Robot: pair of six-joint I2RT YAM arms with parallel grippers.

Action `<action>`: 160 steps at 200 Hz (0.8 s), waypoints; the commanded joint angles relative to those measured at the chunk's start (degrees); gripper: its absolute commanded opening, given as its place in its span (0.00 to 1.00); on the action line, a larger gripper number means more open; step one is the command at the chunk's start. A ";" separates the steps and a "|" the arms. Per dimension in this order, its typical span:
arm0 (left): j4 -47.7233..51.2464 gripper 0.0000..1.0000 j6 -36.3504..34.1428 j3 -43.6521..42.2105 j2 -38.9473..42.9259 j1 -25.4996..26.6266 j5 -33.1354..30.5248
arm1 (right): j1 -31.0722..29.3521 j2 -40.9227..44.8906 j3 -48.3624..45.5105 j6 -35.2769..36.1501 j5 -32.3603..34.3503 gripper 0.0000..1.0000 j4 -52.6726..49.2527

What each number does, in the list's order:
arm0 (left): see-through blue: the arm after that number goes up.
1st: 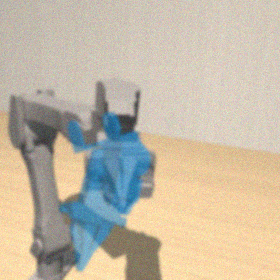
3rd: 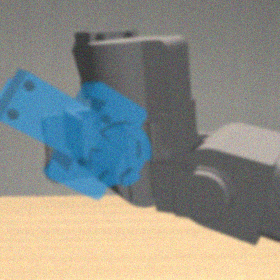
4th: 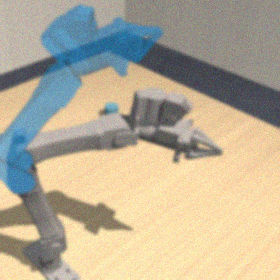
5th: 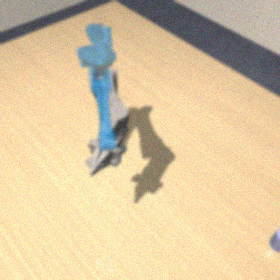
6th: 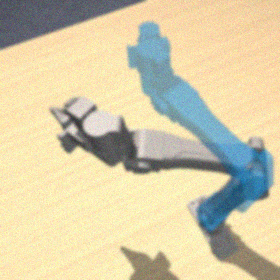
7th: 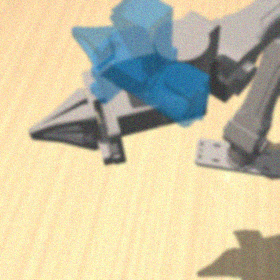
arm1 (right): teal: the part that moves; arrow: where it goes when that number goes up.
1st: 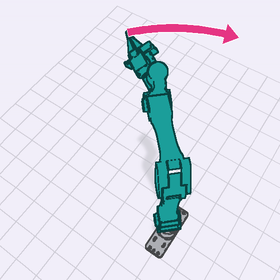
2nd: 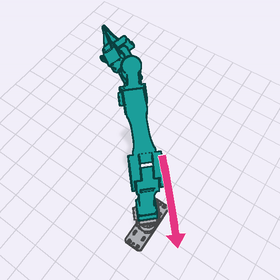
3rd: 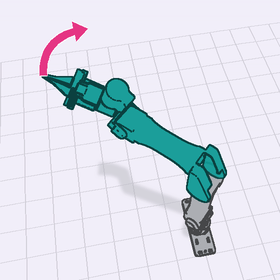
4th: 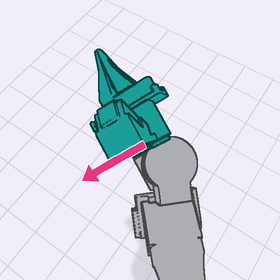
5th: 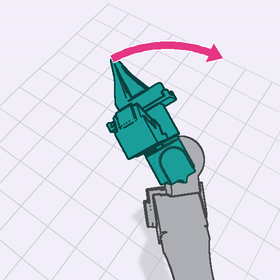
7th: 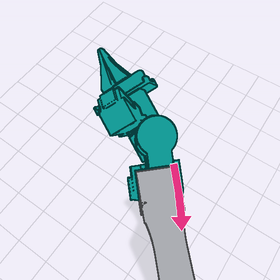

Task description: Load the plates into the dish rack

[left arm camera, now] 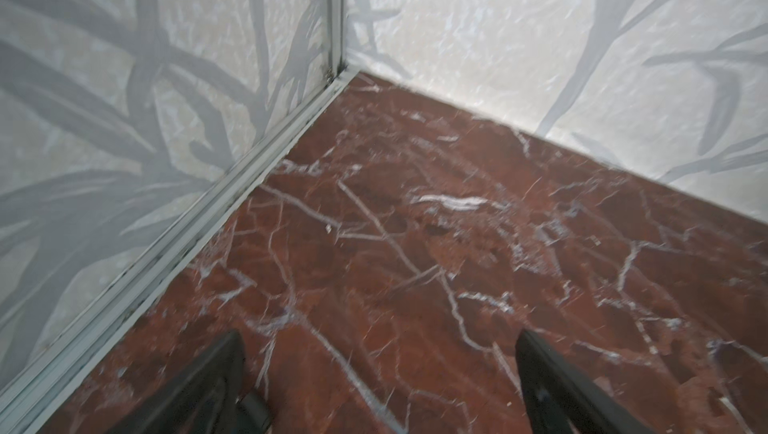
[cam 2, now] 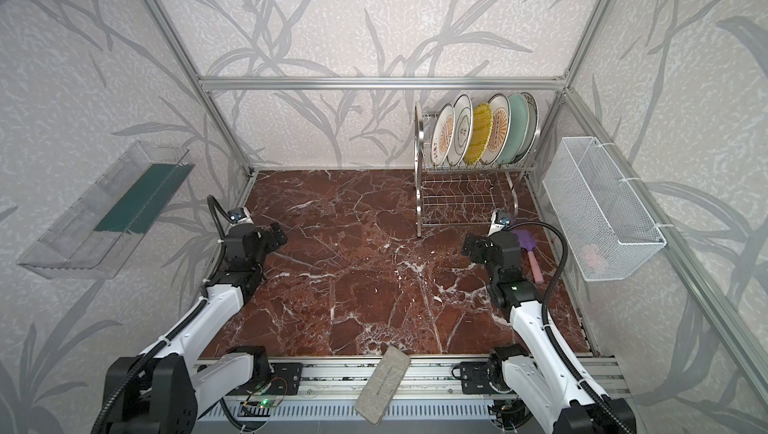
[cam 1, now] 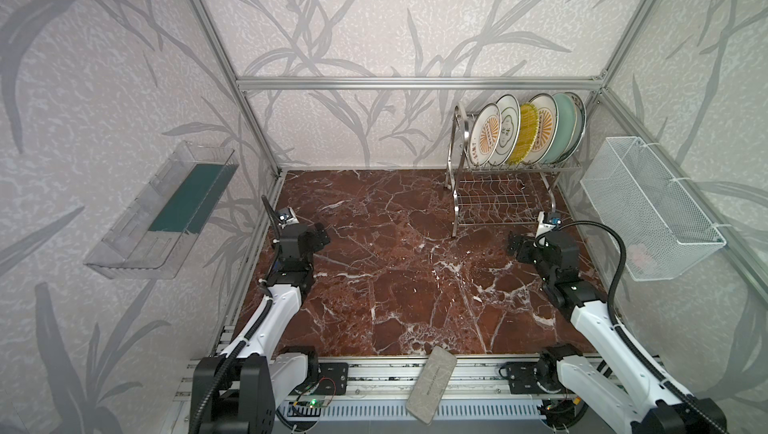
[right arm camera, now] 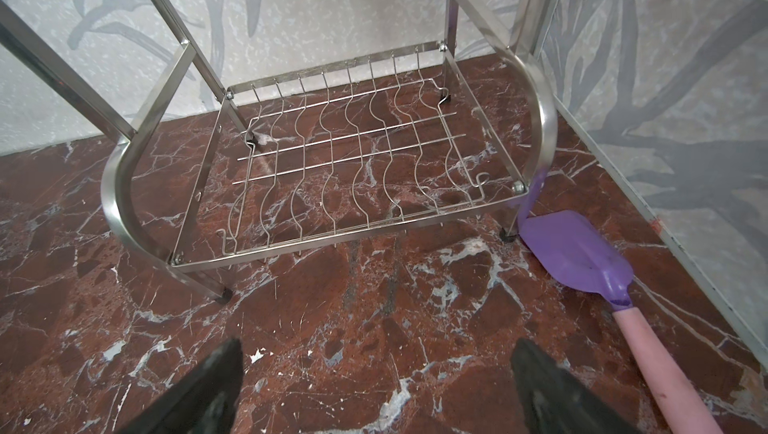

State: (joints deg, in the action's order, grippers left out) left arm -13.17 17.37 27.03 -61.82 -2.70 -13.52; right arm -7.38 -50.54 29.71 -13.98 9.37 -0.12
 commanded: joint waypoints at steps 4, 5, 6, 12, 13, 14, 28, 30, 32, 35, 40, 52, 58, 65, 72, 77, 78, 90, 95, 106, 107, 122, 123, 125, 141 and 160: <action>-10.98 0.99 -2.42 -2.63 -0.51 -1.95 -1.95 | 0.35 0.87 -0.40 0.65 0.61 0.99 2.14; -11.12 0.99 -2.51 -2.74 -0.54 -2.00 -1.95 | 0.35 0.92 -0.42 0.68 0.63 0.99 2.10; -11.32 0.99 -2.60 -2.89 -0.65 -2.07 -1.91 | 0.35 0.91 -0.44 0.69 0.69 0.99 2.16; -12.53 0.99 -3.04 -3.75 -1.04 -2.36 -1.79 | 0.43 0.89 -0.45 0.87 0.96 0.99 2.23; -12.82 0.99 -3.13 -3.87 -1.07 -2.42 -1.74 | 0.39 0.89 -0.49 0.88 0.98 0.99 2.18; -13.05 0.99 -3.26 -4.02 -1.13 -2.45 -1.67 | 0.41 0.89 -0.51 0.88 1.04 0.99 2.21; -16.89 0.99 -4.87 -5.91 -2.45 -3.04 -0.72 | 0.52 0.83 -0.54 1.05 1.18 0.99 2.40; -17.42 0.99 -5.08 -6.15 -2.74 -3.15 -0.46 | 0.52 0.81 -0.54 1.06 1.12 0.99 2.41; -17.97 0.99 -5.24 -6.34 -3.03 -3.29 -0.28 | 0.52 0.73 -0.53 1.06 1.10 0.99 2.41; -18.72 0.99 -5.25 -6.68 -3.45 -3.34 -0.16 | 0.51 0.64 -0.58 1.07 1.05 0.99 2.48; -19.99 0.99 -4.13 -7.08 -4.33 -3.51 -0.96 | 0.60 0.43 -0.54 1.06 0.86 0.99 2.58; -23.78 0.99 -4.86 -8.21 -6.56 -3.94 0.27 | 0.69 -0.20 -0.70 1.19 0.51 0.99 3.05; -25.73 0.99 -5.16 -8.74 -7.67 -4.20 1.23 | 0.70 -0.42 -0.87 1.31 0.48 0.99 3.40; -28.16 0.99 -5.84 -9.26 -9.21 -4.44 2.70 | 0.70 -0.67 -1.14 1.47 0.48 0.99 3.85; -30.19 0.99 -6.63 -9.63 -10.77 -4.54 3.81 | 0.78 -0.76 -1.49 1.66 0.54 0.99 4.44; -31.83 0.99 -7.01 -9.83 -11.82 -4.59 4.42 | 0.78 -0.78 -1.73 1.82 0.56 0.99 4.88; -32.18 0.99 -7.13 -9.86 -12.05 -4.64 4.53 | 0.78 -0.78 -1.84 1.84 0.57 0.99 4.96; -36.55 0.99 -7.64 -10.51 -14.91 -4.74 6.03 | 0.81 -0.61 -2.37 2.09 0.73 0.99 5.83; -38.79 0.99 -7.23 -10.91 -16.24 -4.84 6.84 | 0.87 -0.53 -2.53 2.32 0.81 0.99 6.12; -45.23 0.99 -7.38 -11.98 -20.17 -4.92 8.77 | 0.87 -0.43 -2.97 3.01 0.89 0.99 6.86; -45.82 0.99 -7.41 -12.12 -20.48 -4.93 8.94 | 0.87 -0.43 -2.98 3.09 0.95 0.99 6.92; -50.70 0.99 -8.92 -13.10 -23.19 -4.92 12.57 | 0.96 -0.25 -3.54 4.22 1.11 0.99 7.94; -50.71 0.99 -8.92 -13.12 -23.23 -4.93 12.69 | 0.91 -0.21 -3.57 4.31 1.10 0.99 7.99; -50.59 0.99 -8.95 -13.07 -23.42 -4.92 13.03 | 0.95 -0.18 -3.67 4.44 1.14 0.99 8.20; -52.36 0.99 -9.62 -12.45 -26.81 -4.88 14.82 | 0.96 0.01 -4.46 5.72 1.60 0.99 9.56; -45.33 0.99 -11.55 -8.62 -26.74 -4.81 19.11 | 1.00 0.18 -5.17 6.79 1.81 0.99 10.60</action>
State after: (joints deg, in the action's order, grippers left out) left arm -59.22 9.30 14.87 -88.95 -7.31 -1.23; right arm -6.68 -51.16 25.63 -9.72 10.11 6.70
